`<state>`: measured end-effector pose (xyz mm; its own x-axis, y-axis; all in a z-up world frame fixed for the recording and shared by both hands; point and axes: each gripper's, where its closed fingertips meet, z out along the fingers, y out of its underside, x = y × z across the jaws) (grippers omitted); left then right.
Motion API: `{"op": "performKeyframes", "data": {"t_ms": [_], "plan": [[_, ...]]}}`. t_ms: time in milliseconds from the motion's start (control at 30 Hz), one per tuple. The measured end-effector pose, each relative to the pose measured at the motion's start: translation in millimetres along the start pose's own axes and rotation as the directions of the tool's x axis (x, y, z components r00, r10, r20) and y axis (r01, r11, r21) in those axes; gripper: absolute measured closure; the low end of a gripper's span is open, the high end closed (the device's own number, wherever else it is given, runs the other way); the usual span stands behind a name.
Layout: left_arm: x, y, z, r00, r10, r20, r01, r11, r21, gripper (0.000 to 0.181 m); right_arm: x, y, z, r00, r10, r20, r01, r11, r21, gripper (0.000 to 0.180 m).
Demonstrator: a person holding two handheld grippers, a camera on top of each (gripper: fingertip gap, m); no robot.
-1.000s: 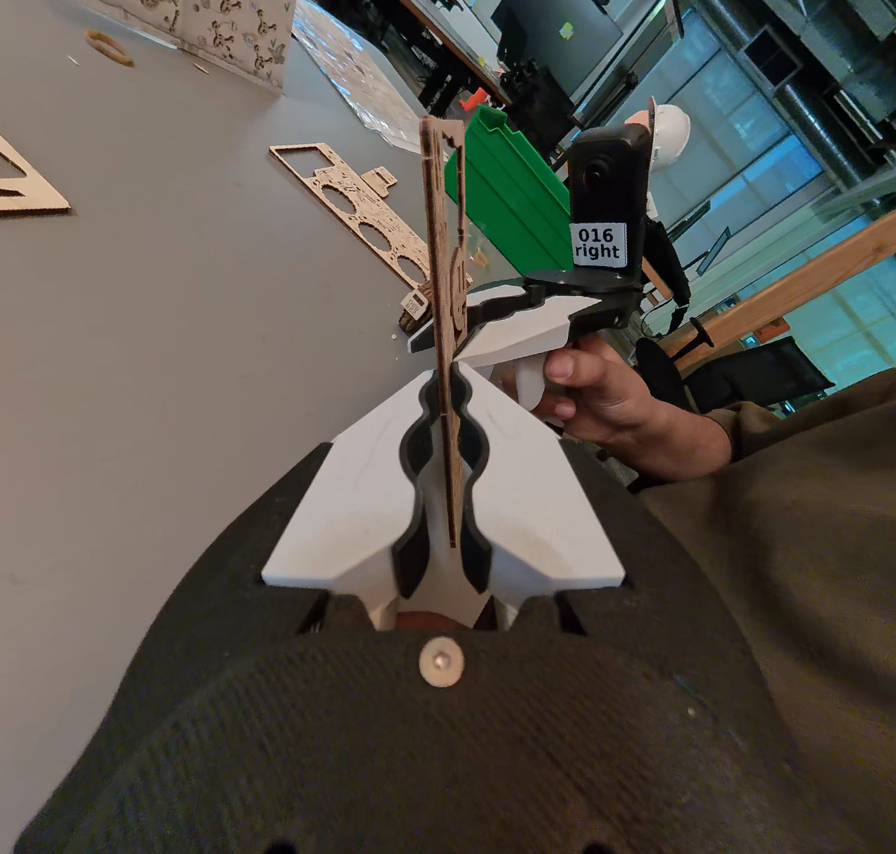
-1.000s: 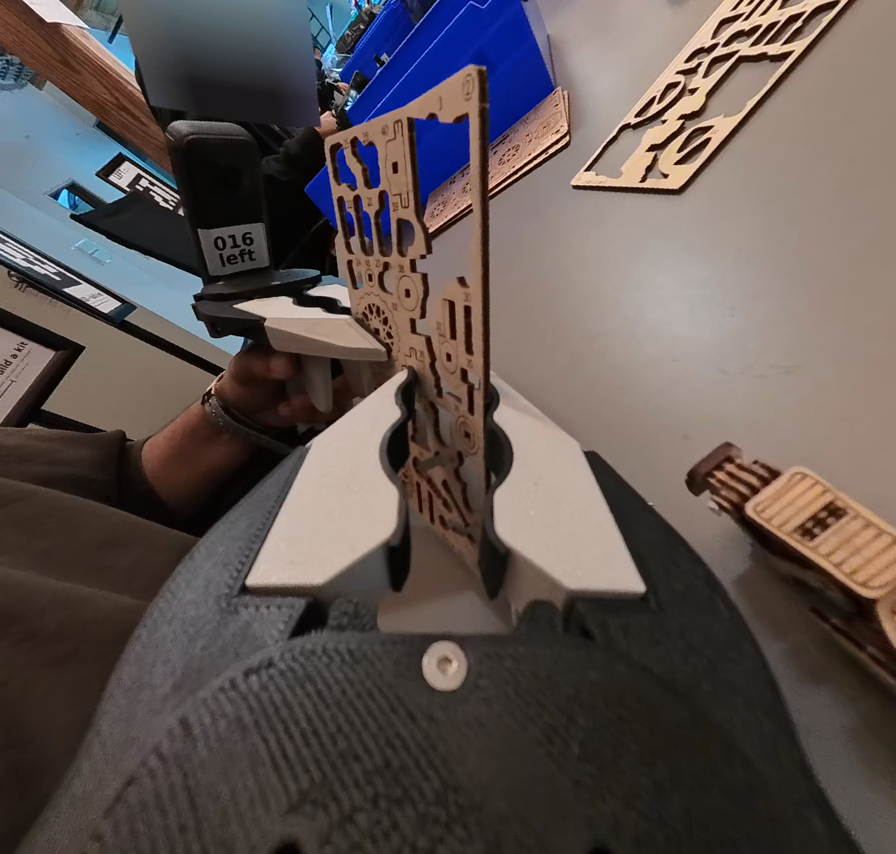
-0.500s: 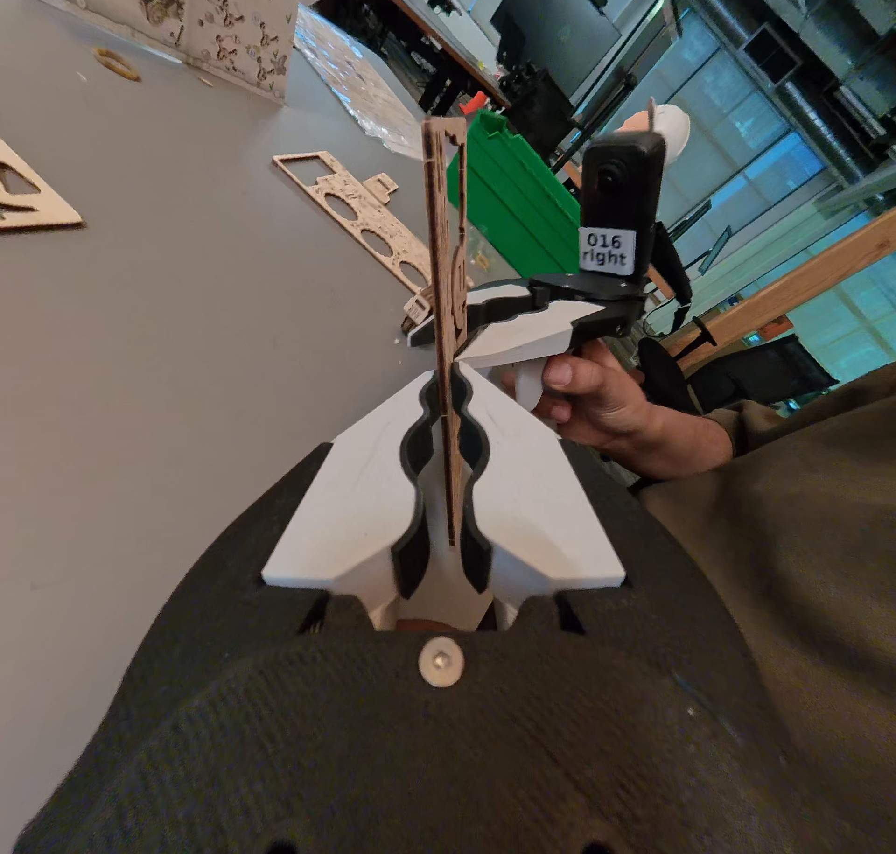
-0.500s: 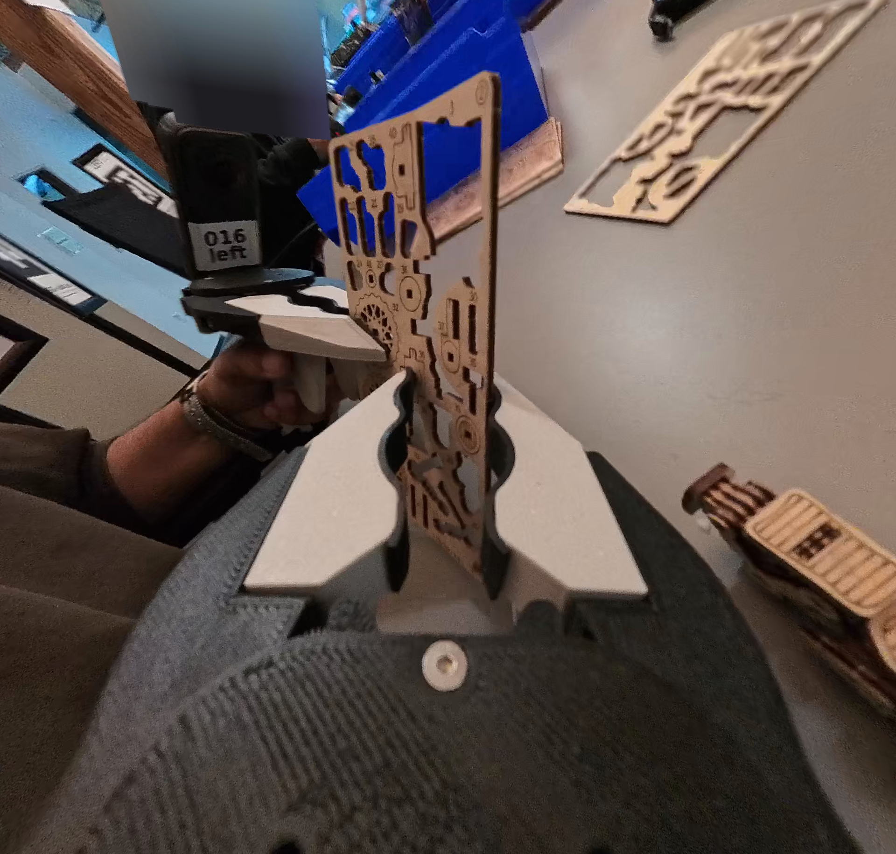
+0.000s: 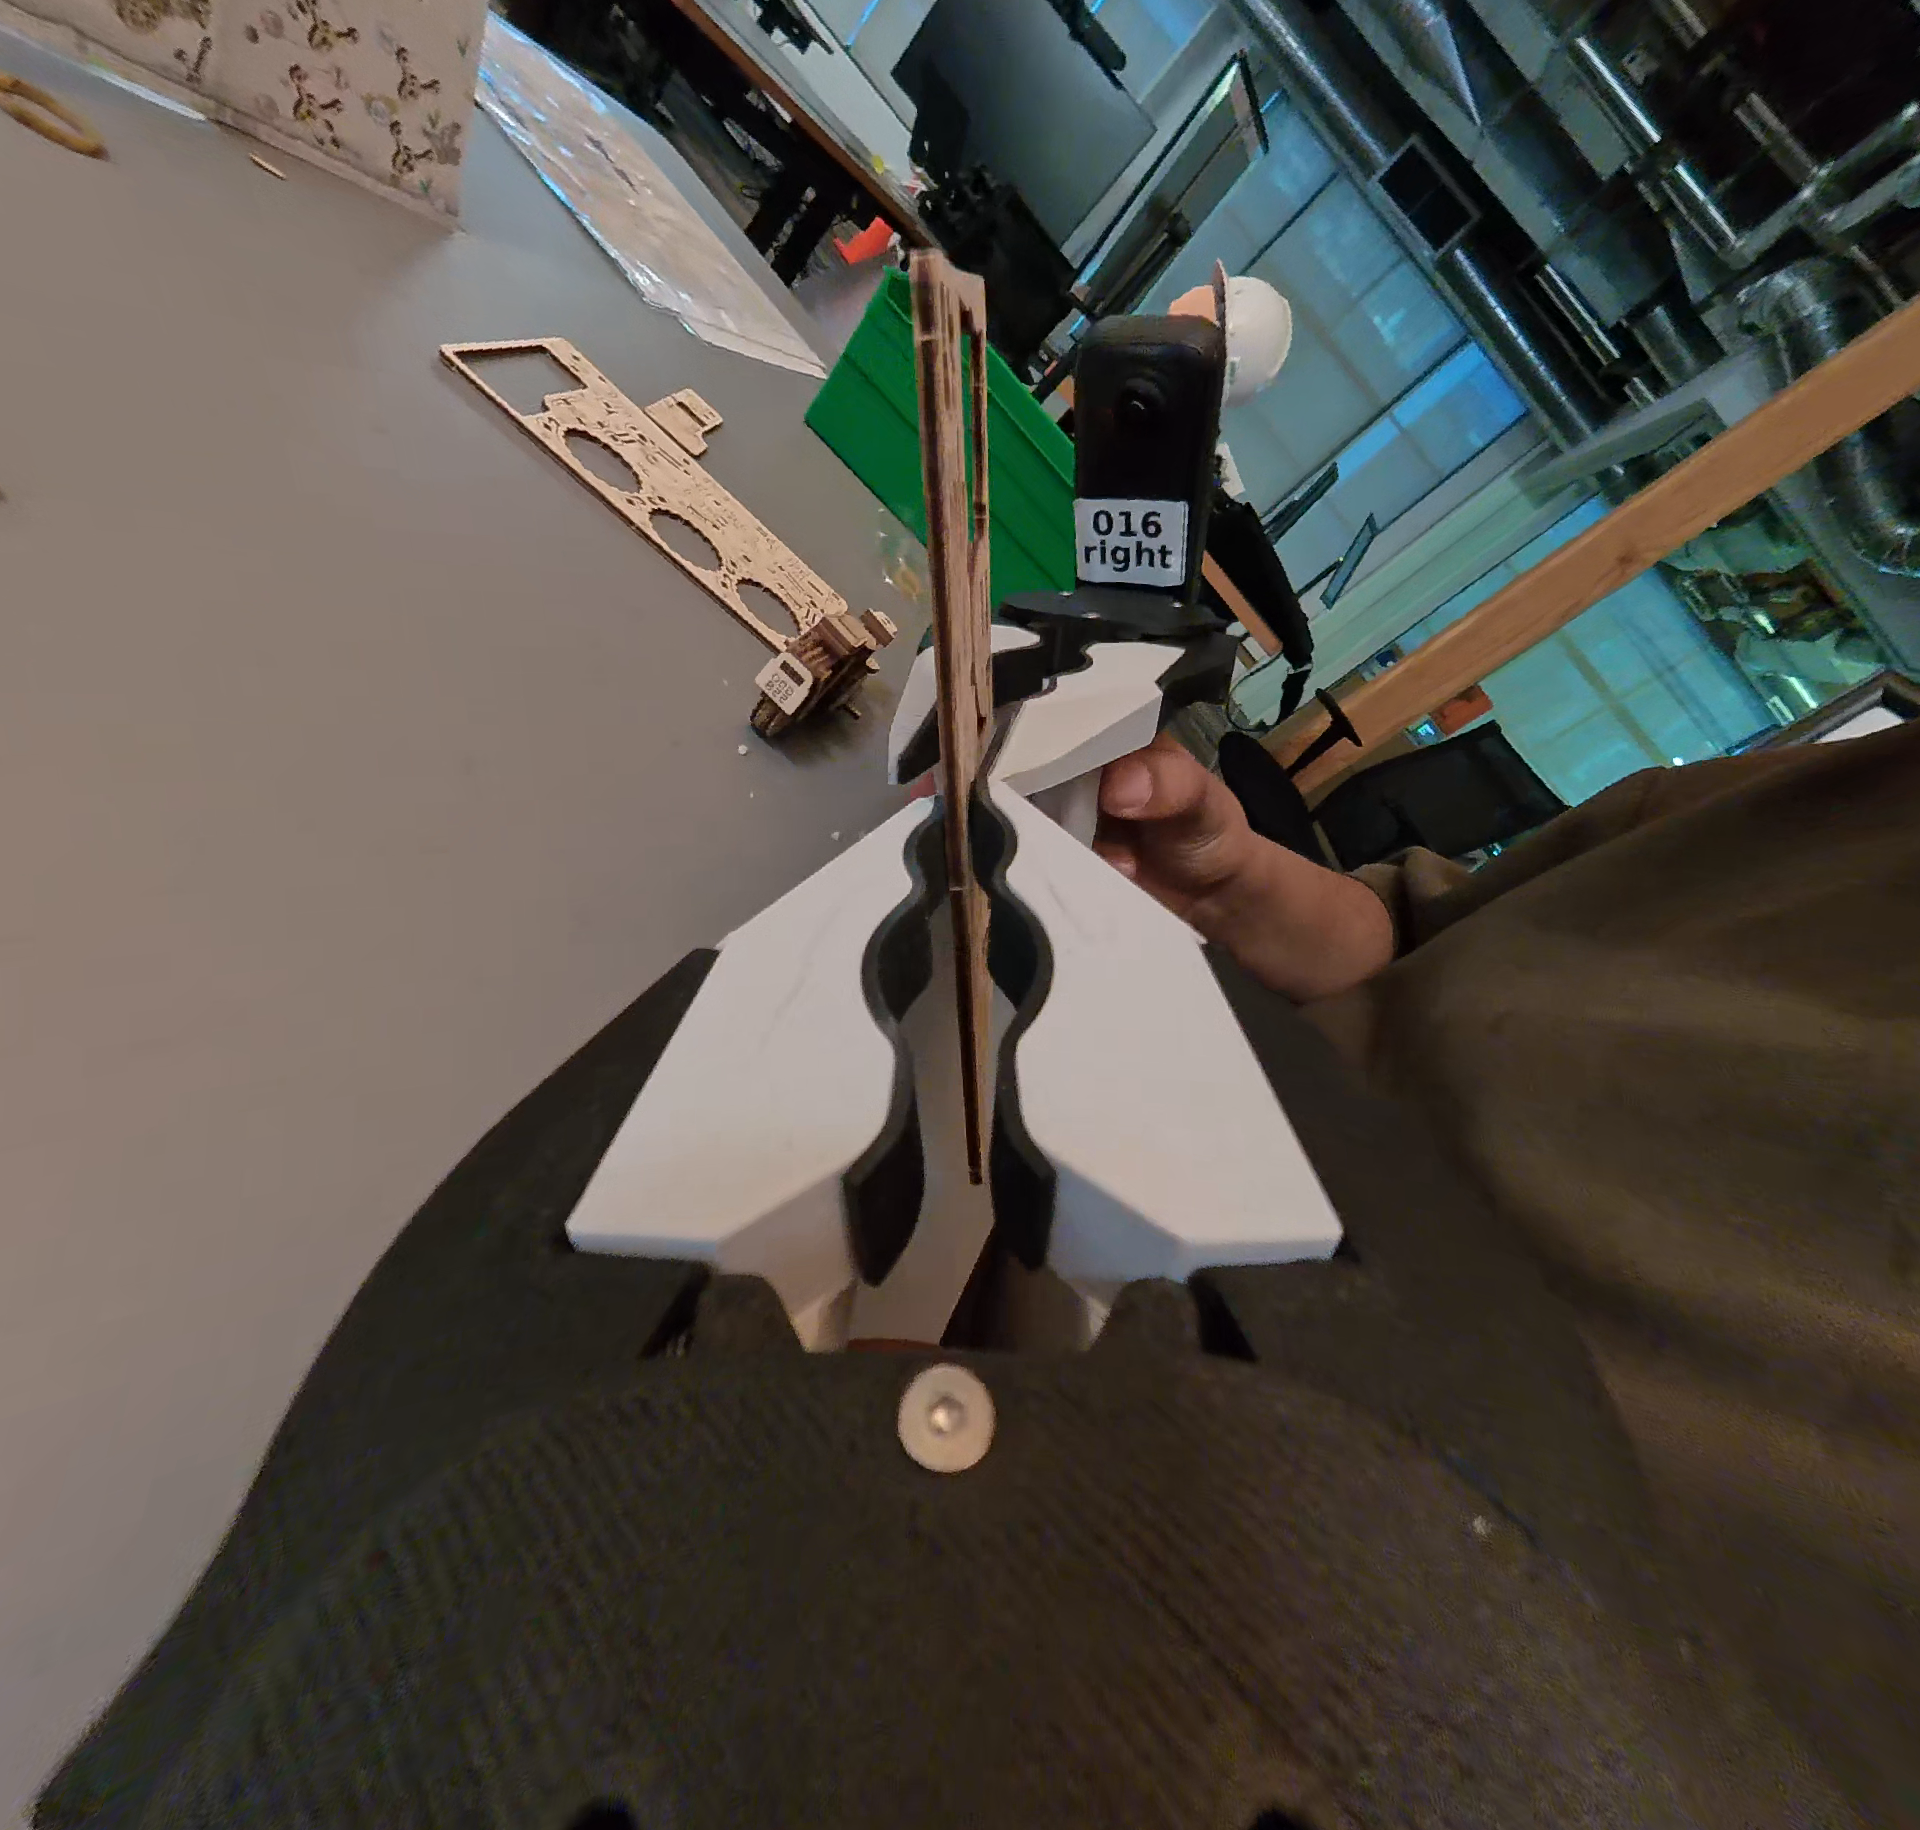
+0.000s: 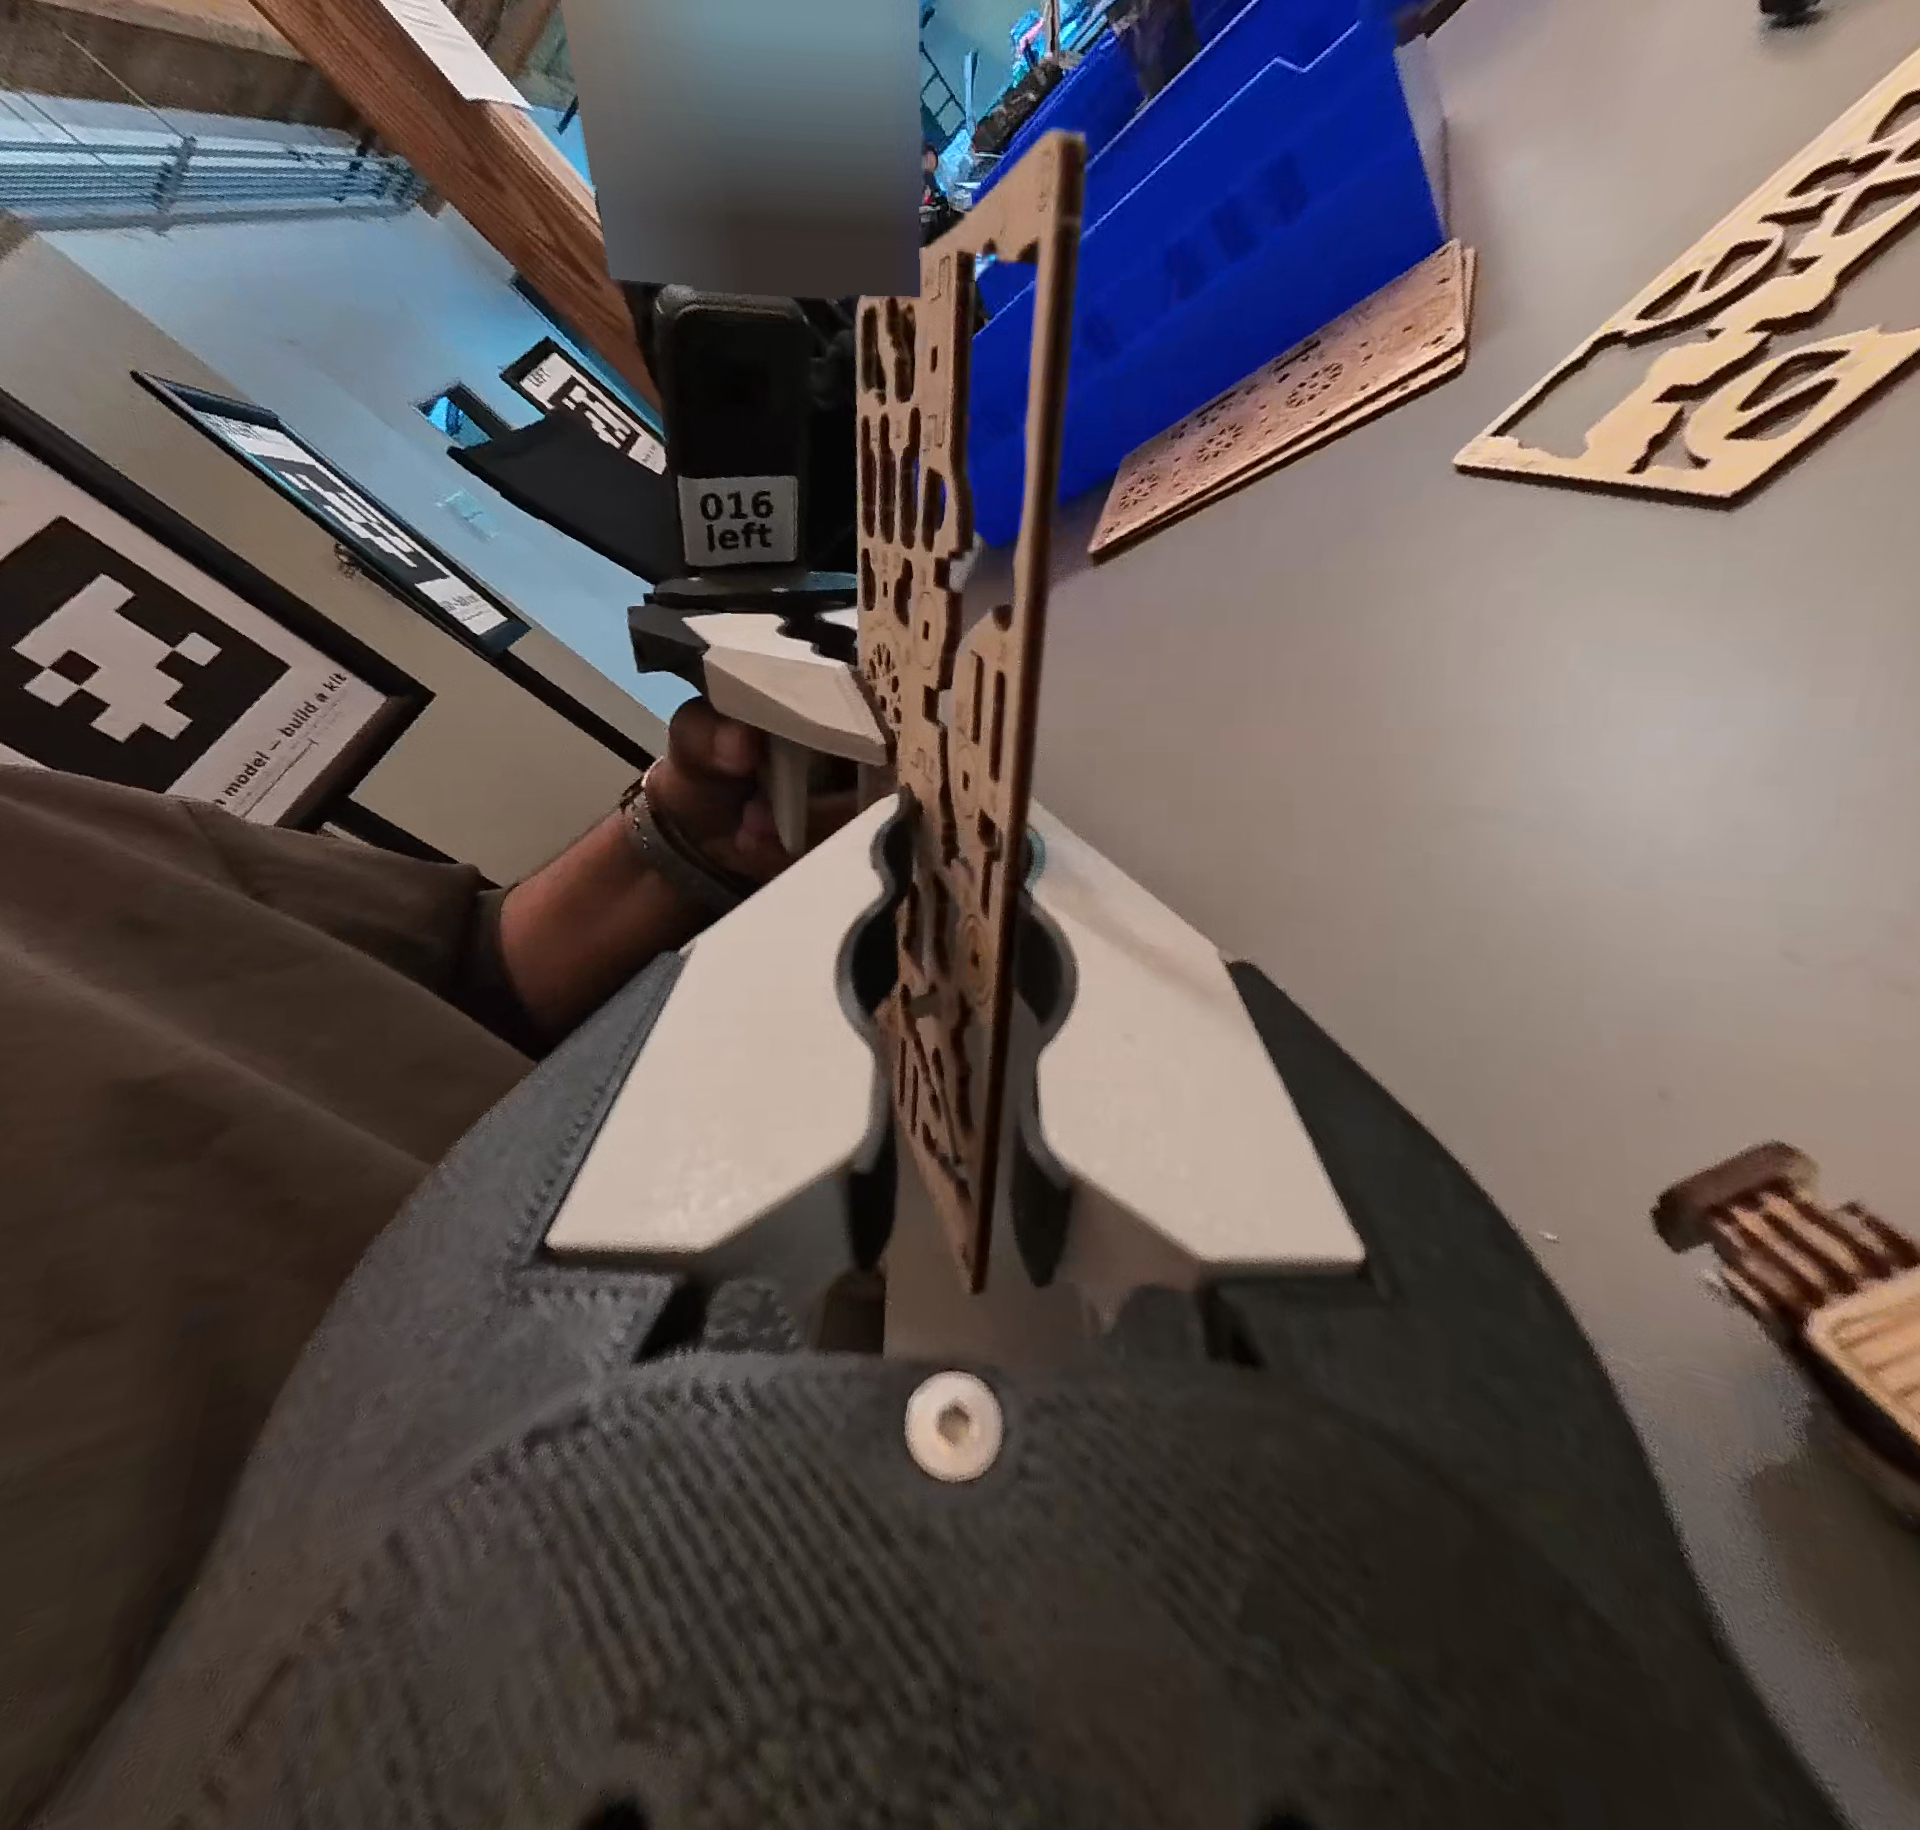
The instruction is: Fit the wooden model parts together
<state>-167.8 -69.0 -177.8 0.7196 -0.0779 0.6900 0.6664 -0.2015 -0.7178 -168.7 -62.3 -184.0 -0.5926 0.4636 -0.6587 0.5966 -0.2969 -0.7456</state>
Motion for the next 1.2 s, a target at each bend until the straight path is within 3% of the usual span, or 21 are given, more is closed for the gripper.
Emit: {"op": "performKeyframes", "data": {"t_ms": [200, 900, 1200], "plan": [[-6.8, 5.2, 4.6, 0.997, 0.021, 0.07, -0.02, 1.0, -0.016, 0.179, 8.5, 3.6, -1.9, 0.999, 0.012, -0.045, -0.013, 1.0, -0.009, 0.165], [-16.6, 7.3, 5.5, 0.992, 0.042, 0.117, -0.039, 0.999, -0.024, 0.178, 20.2, 7.3, 0.4, 0.989, 0.038, -0.146, -0.04, 0.999, -0.008, 0.161], [-1.1, -2.0, 1.1, 1.0, 0.002, 0.011, -0.002, 1.0, 0.02, 0.18, 6.5, -6.1, -2.9, 1.0, 0.008, -0.016, -0.007, 0.999, 0.052, 0.157]]}}
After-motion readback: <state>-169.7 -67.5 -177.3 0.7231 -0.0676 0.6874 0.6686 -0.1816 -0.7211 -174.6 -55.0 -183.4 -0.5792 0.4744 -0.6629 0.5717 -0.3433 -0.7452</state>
